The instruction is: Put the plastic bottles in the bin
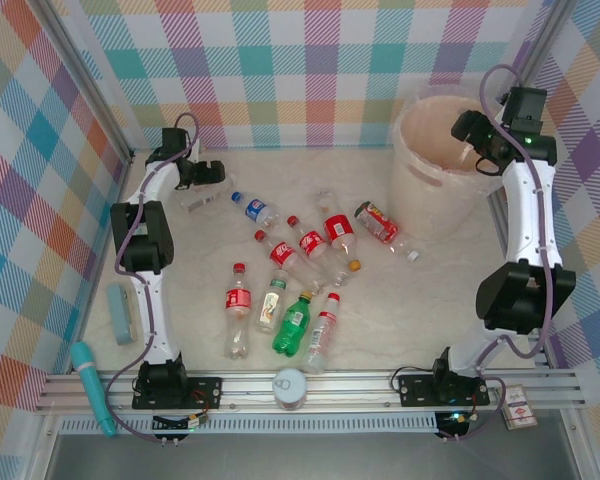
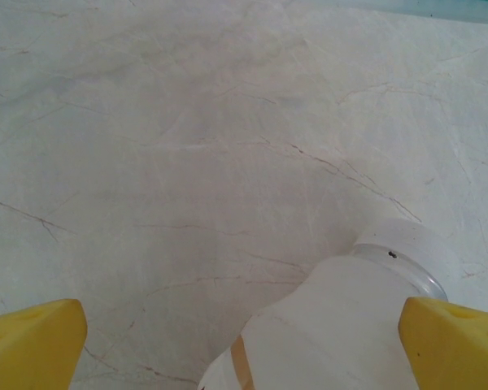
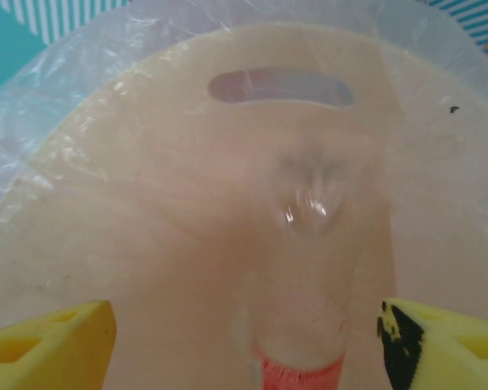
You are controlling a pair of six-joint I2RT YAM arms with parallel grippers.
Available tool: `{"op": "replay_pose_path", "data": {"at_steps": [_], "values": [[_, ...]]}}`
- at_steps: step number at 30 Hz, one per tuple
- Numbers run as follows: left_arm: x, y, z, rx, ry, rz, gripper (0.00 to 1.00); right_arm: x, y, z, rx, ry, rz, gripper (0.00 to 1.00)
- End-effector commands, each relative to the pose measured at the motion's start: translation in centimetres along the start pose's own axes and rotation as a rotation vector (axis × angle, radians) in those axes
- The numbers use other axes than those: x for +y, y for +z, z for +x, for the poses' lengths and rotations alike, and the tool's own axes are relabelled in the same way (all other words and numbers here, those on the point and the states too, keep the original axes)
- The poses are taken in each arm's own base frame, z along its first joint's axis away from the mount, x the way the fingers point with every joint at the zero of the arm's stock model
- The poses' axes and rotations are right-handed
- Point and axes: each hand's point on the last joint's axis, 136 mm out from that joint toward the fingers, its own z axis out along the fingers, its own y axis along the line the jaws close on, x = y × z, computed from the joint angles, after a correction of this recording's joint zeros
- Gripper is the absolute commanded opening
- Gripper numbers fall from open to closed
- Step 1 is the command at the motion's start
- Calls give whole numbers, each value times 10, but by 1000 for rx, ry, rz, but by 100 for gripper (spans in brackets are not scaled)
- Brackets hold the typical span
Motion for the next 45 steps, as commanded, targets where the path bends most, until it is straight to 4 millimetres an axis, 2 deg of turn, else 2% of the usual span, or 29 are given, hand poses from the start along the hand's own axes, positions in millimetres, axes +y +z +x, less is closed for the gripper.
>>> {"op": "replay_pose_path", "data": {"at_steps": [1, 5, 8, 13, 16, 20, 23, 28, 33, 41, 45], "values": [[0, 0, 35, 120, 41, -20, 97, 12, -51, -16, -66, -46, -22, 90], [-3, 3, 42, 143, 59, -18, 96, 24, -86, -7, -71, -26, -88, 97], [-5, 7, 49, 155, 57, -4, 94, 38, -109, 8, -63, -37, -148, 99], [-6, 8, 55, 178, 44, -3, 87, 62, -139, 50, -11, -50, -273, 99], [-4, 9, 63, 208, 30, -15, 85, 71, -153, 82, 43, -50, -322, 99], [-4, 12, 75, 259, 7, -9, 79, 62, -165, 118, 77, -12, -321, 100], [-10, 4, 86, 293, -15, 14, 82, 51, -170, 141, 127, 11, -305, 99], [-26, -26, 87, 246, -82, 72, 99, 41, -166, 171, 211, 24, -296, 99], [-32, -56, 102, 241, -86, 52, 100, 36, -161, 189, 246, 24, -297, 99], [-22, -86, 161, 296, -121, -69, 100, 31, -156, 207, 302, 39, -293, 99], [-19, -96, 174, 305, -117, -113, 92, 32, -159, 208, 291, 46, -305, 99]]}}
